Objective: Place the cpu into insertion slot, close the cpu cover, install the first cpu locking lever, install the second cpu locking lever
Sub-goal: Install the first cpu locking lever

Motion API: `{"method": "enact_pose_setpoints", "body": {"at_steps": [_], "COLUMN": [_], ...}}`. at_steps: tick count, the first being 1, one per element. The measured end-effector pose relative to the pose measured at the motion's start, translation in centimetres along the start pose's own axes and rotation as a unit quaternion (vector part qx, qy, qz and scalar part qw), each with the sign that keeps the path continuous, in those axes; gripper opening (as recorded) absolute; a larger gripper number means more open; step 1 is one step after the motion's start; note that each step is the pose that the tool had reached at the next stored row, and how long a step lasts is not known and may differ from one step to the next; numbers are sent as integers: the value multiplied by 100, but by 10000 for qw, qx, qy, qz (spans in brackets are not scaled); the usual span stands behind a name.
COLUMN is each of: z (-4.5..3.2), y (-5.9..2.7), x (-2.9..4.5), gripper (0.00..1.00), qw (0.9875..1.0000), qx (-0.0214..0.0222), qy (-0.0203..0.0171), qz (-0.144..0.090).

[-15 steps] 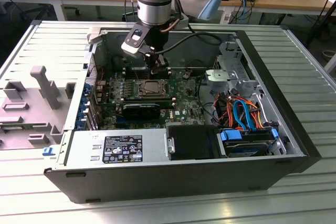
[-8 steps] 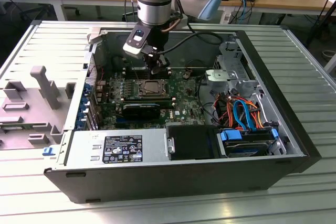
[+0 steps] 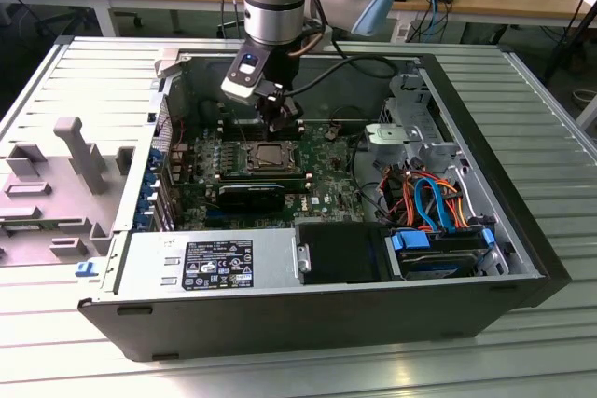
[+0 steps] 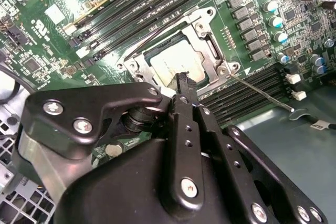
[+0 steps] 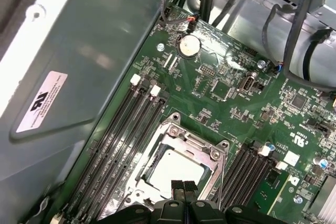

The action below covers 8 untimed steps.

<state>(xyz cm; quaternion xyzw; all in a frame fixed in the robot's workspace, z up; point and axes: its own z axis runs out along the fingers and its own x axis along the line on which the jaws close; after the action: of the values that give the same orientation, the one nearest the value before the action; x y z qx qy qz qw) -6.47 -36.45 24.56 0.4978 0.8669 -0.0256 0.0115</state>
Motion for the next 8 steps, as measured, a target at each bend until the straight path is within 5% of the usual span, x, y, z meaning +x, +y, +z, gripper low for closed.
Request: {"method": "enact_pose_setpoints", "body": {"at_steps": [8], "z": [0], "y": [0], "x": [0], "gripper": [11], "qw": [9995], "qx": [-15], "qy": [-11], "qz": [-330]}}
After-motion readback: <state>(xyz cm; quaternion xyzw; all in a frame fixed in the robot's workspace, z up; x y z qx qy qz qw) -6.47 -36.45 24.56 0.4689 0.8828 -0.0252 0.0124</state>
